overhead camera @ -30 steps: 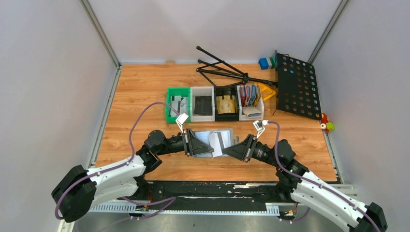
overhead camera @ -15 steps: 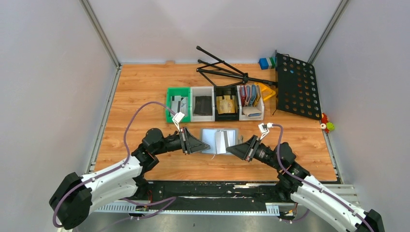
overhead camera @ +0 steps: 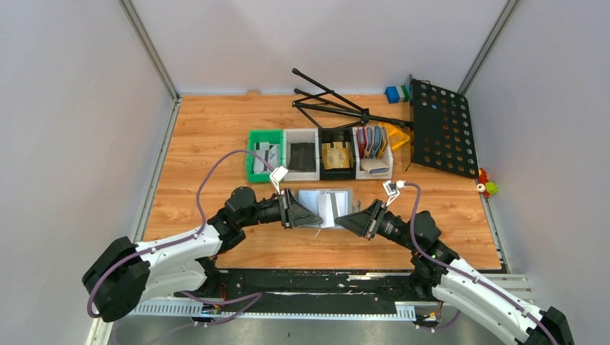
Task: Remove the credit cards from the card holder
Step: Remove the credit card from the card holder, then place the credit card in the storage box.
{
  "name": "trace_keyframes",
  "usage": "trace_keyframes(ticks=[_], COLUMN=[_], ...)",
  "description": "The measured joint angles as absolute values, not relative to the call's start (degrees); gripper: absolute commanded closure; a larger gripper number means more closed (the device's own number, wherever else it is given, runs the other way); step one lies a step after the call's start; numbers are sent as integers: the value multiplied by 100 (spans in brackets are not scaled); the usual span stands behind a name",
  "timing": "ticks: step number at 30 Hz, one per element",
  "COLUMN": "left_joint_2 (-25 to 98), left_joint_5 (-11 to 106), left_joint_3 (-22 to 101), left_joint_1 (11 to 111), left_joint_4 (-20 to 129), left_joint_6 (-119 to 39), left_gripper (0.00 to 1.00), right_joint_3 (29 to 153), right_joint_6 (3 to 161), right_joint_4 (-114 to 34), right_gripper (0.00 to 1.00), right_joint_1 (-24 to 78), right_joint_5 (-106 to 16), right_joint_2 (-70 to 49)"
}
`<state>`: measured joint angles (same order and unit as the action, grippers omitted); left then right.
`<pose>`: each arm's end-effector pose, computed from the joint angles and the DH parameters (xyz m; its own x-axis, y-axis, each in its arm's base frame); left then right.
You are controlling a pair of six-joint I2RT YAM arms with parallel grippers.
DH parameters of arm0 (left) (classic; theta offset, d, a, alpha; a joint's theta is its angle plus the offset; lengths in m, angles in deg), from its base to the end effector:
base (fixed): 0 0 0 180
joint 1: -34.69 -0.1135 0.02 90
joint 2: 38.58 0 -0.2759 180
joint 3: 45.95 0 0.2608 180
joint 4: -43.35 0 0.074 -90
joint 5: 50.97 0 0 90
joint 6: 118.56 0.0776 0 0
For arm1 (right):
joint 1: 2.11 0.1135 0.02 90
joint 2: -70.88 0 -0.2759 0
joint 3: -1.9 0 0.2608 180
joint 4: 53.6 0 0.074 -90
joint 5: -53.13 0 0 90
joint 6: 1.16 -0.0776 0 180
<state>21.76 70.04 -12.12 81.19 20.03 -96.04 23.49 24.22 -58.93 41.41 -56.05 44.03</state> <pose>0.1480 -0.2140 0.2290 -0.9160 -0.1849 -0.3559 0.3383 0.1203 -0.9333 0.1136 0.1430 0.2144 -0.8025 0.4147 -0.4290 -0.3817 0.1958 0.9033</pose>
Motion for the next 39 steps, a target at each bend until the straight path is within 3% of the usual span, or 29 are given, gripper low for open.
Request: trace_keyframes(ticks=[6,9,11,24,28,30,31,32,39], left_joint_2=[2285,2530,2715,2510,2064,1693,1271,1247,1452], left_joint_5=[7008,7026,7030,7399,7649,7716,7607,7598,6095], left_joint_3=[-1232,-1328,-1402,-1920,-1918,-1841,-1404,-1356,500], left_joint_1=[8117,8093,8060,7330,7022,6707,6384,6370,6099], left_joint_4=[1326,812,486,-231,401,1251,2720,2819,6165], left_joint_6=[-9842,-10057,-10205,-10638,-10387,-9989,-9235,-9171,-6837], left_gripper=[79,95,100,100,100,100,100,100,100], right_joint_3=[2352,2360,2360,2347,2358,2432,2653,2662,3298], right_joint_6=[2422,2420,2422,2468,2553,2676,2910,2916,3596], right_joint_4=[-6223,-6424,-6470,-5248,-4719,-4181,-3362,-3338,-2055], right_gripper=[100,100,100,99,100,100,100,100,100], right_joint_1=[4139,4102,4089,4120,4120,4120,4120,4120,4120], right_joint_5=[-5804,-5852,-5850,-5220,-4934,-4724,-4383,-4370,-3887], right_joint_2=[4237,4090,4071,5373,5590,5625,5625,5625,5559])
